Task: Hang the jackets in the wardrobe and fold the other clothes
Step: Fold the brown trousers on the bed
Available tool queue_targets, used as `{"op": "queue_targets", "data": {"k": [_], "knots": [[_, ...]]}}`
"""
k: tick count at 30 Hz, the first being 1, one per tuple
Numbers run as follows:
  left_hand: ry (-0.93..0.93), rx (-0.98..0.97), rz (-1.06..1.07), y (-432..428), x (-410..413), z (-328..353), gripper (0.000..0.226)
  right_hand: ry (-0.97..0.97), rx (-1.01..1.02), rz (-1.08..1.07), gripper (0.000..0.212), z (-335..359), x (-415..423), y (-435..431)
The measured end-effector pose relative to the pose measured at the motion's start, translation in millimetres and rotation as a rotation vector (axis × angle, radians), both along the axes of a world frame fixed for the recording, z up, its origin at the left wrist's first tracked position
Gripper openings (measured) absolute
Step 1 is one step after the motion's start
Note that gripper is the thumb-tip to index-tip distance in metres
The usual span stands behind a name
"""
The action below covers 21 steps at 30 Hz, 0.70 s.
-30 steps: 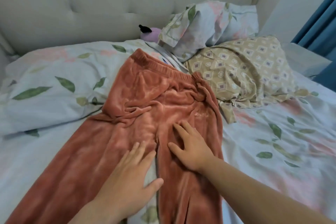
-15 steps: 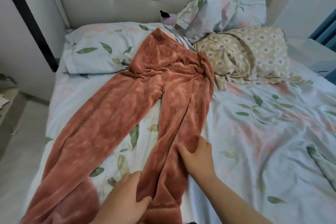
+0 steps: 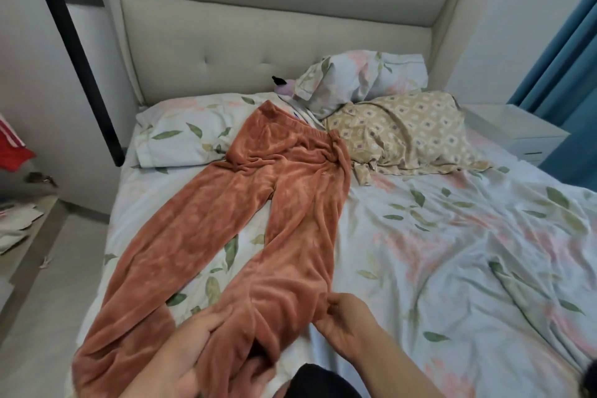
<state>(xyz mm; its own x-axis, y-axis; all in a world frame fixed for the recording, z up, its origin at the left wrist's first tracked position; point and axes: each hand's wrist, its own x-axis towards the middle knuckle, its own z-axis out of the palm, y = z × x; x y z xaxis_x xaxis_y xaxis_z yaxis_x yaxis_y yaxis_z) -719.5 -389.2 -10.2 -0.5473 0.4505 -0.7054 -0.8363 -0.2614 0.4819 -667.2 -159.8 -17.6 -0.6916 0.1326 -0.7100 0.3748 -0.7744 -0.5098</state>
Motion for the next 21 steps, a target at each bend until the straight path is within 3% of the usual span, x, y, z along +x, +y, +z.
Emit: {"op": "queue_targets", "data": {"k": [4, 8, 13, 17, 21], "knots": [[-0.011, 0.07, 0.05, 8.7, 13.2, 24.7, 0.051, 0.032, 0.37, 0.44, 0.047, 23.2, 19.0, -19.5], [0.031, 0.135, 0.03, 8.8, 25.6, 42.8, 0.043, 0.227, 0.508, 0.401, 0.062, 43.6, 29.7, -37.9], [0.188, 0.132, 0.018, 4.5, 38.8, 61.8, 0.037, 0.247, 0.267, 0.122, 0.055, 69.1, 44.0, -41.8], [0.06, 0.154, -0.03, 3.9, 55.7, 70.8, 0.038, 0.306, 0.118, 0.08, 0.039, 94.0, 74.5, -28.4], [-0.07, 0.235, -0.138, 11.6, 88.6, 75.8, 0.045, 0.253, 0.053, 0.059, 0.037, 102.2, 108.7, -16.5]]}}
